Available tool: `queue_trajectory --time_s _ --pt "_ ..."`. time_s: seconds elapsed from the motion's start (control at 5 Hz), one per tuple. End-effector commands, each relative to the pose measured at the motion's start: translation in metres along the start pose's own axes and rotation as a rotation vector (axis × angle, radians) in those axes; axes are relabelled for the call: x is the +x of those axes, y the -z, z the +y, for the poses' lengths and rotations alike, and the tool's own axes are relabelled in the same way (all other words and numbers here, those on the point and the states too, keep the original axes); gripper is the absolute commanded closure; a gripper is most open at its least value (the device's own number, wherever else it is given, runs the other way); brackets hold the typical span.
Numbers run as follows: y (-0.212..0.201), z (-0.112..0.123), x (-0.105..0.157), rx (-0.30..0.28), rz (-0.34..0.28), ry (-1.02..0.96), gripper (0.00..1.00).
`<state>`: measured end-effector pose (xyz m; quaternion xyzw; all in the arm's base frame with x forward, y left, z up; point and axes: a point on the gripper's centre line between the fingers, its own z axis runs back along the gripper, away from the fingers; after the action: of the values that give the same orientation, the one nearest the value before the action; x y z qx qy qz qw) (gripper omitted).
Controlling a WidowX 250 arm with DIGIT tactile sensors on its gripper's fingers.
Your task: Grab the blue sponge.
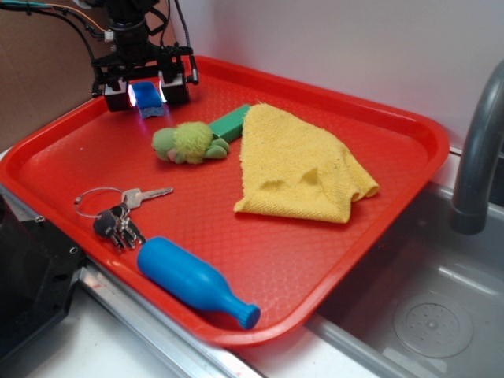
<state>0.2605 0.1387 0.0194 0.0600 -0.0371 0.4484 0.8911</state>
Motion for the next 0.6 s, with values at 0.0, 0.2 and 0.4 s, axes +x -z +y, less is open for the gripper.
queue_trajectory --time_s 0.0,0.2,0.4 --pt "-0.112 0.015 -0.044 -0.104 -0.076 0.345 1.00" --pt "-0.166 0.025 -0.075 -0.136 -0.077 0.486 1.00" --pt "-0.216 0.035 -0.103 -0.175 -0.091 0.603 1.00"
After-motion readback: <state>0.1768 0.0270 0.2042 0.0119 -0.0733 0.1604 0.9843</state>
